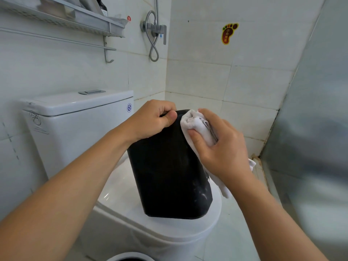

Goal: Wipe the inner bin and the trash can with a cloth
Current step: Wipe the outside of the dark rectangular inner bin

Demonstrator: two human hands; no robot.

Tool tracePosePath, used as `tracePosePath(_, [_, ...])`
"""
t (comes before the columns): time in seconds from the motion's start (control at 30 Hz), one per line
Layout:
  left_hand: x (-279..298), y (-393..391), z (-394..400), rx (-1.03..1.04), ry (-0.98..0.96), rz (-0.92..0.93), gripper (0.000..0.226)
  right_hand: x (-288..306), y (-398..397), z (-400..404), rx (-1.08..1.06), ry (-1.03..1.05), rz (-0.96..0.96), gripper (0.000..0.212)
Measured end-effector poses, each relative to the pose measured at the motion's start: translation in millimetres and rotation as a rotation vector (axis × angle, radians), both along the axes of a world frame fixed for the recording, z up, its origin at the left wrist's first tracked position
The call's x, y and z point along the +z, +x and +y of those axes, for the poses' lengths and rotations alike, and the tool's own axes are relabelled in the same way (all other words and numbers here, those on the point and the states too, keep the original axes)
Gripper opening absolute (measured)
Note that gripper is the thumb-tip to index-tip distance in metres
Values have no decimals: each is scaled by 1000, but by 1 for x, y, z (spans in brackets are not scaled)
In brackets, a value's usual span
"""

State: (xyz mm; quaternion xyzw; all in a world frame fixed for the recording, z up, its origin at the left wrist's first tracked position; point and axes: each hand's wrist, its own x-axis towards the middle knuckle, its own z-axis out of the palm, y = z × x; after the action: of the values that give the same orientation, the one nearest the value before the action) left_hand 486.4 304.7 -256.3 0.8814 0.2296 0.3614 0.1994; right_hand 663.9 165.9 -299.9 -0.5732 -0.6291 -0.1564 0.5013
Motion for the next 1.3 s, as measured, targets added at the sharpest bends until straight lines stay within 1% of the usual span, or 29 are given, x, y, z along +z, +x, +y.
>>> tracePosePath(0.07, [-3,1,-1,-23,-34,-6,35,1,-3,4,-49,-32,-79,41])
tracePosePath(0.17, [-8,7,-3,-46,-66,-46,33,0,-6,3,-105,-15,-146,36])
tracePosePath(0.27, [-10,16,-4,-8,-57,-56,31,-15,-2,-11,-125,-56,-229,42])
tracePosePath(0.33, [-10,20,-3,26,-62,-63,36,-31,4,-24,-128,-116,-293,46])
tracePosePath(0.43, [-10,24,-3,50,-52,-41,37,-43,12,-35,-125,-149,-270,47])
tracePosePath(0.5, [-10,26,-4,69,-29,-21,35,-38,12,-33,-144,-151,-250,42])
tracePosePath(0.63, [-9,32,-14,69,21,9,29,-8,5,-14,-197,-80,-156,35])
tracePosePath(0.73, [-7,32,-16,64,6,-4,25,10,2,-3,-206,-61,-132,35])
tracePosePath(0.8, [-8,30,-13,59,11,-3,27,2,3,-8,-170,-87,-148,36])
tracePosePath(0.9, [-11,25,-6,61,0,-34,33,-31,14,-29,-157,-182,-234,37])
tracePosePath(1.0, [-12,23,-5,64,-17,-58,35,-48,23,-42,-160,-235,-194,35])
tracePosePath(1.07, [-12,23,-6,66,-13,-53,36,-40,22,-35,-176,-226,-211,36])
tracePosePath(1.2, [-13,22,-9,60,13,-38,33,3,7,-6,-153,-104,-117,34])
tracePosePath(1.3, [-13,19,-7,40,8,-58,34,14,-1,5,-133,-68,-116,32])
